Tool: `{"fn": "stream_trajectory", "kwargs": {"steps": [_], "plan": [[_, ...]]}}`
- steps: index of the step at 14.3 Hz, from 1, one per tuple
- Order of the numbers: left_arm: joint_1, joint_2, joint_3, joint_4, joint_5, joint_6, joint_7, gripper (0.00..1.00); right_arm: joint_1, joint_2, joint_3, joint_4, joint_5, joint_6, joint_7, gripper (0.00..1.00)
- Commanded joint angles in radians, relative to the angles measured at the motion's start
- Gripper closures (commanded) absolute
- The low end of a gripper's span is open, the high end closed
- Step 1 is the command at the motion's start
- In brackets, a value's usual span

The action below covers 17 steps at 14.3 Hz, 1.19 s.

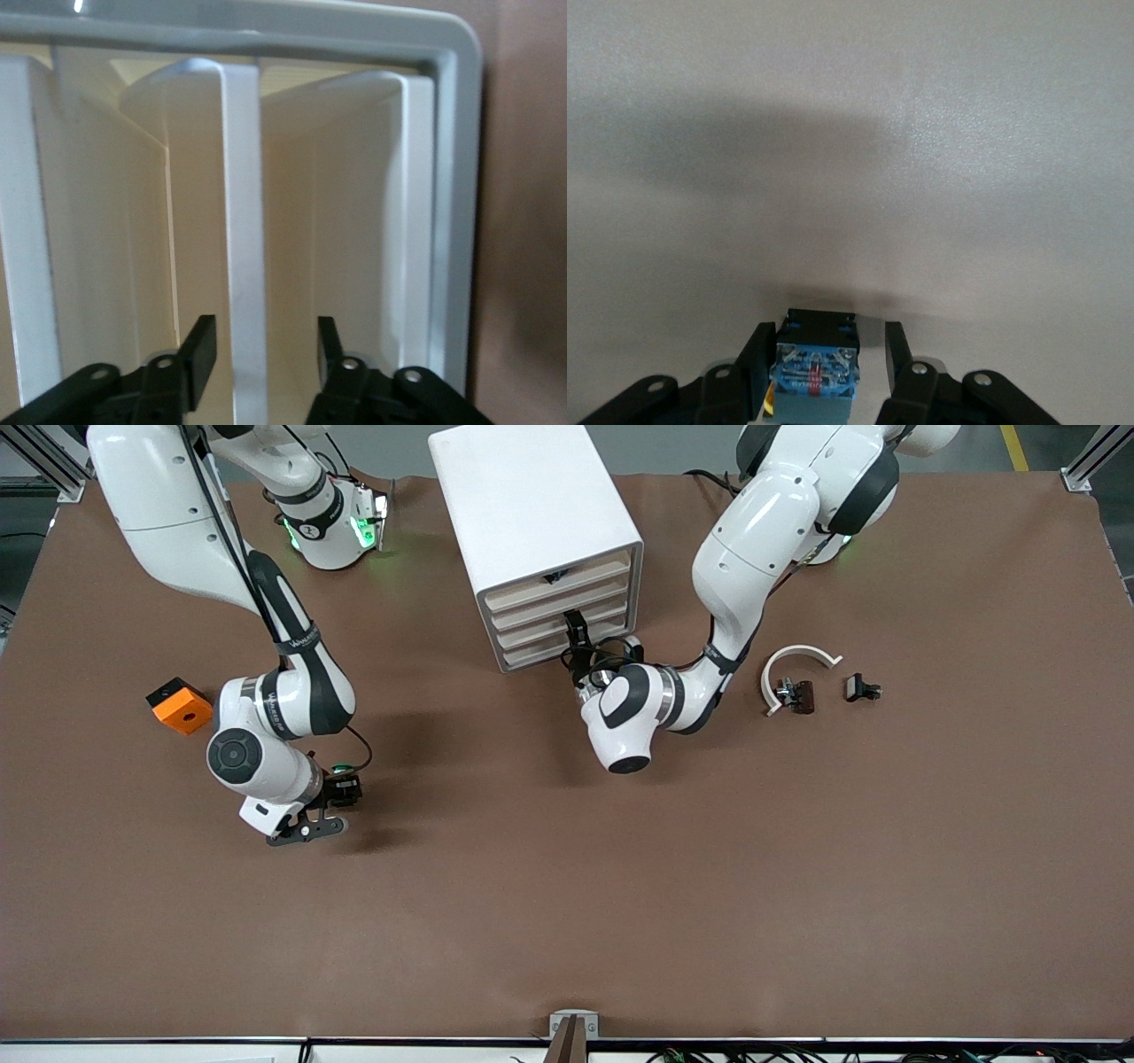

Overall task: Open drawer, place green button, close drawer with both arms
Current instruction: 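Pull the top drawer open with the left gripper while the right gripper lifts the button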

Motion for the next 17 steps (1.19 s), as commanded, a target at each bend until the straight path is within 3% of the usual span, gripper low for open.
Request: {"fn": "stream_trajectory", "kwargs": {"steps": [1,2,7,9,13,16,17], "plan": [[0.004,-0.01,0.01,0.001,-0.008,-0.021,-0.019,1.0,0.005,-0.003,-0.004,-0.004,0.003,0.0,0.046,0.8],[0.008,-0.01,0.012,0.003,-0.006,-0.021,-0.019,1.0,0.0,-0.003,-0.004,0.002,0.002,-0.002,0.06,0.86],[0.057,-0.005,0.048,0.042,-0.009,-0.019,-0.007,1.0,0.01,-0.061,-0.004,0.03,0.003,-0.045,0.113,0.87],[0.088,-0.004,0.05,0.055,-0.009,-0.011,0.022,1.0,0.04,-0.11,-0.002,0.078,0.003,-0.158,0.194,0.87],[0.12,-0.002,0.073,0.101,-0.009,-0.01,0.045,1.0,0.143,-0.132,-0.001,0.282,0.003,-0.506,0.426,0.88],[0.136,-0.004,0.085,0.101,-0.011,-0.01,0.065,1.0,0.236,-0.147,-0.001,0.346,0.003,-0.592,0.65,0.88],[0.139,-0.005,0.085,0.101,-0.011,-0.01,0.067,0.61,0.279,-0.158,0.001,0.346,0.003,-0.592,0.743,0.88]]}}
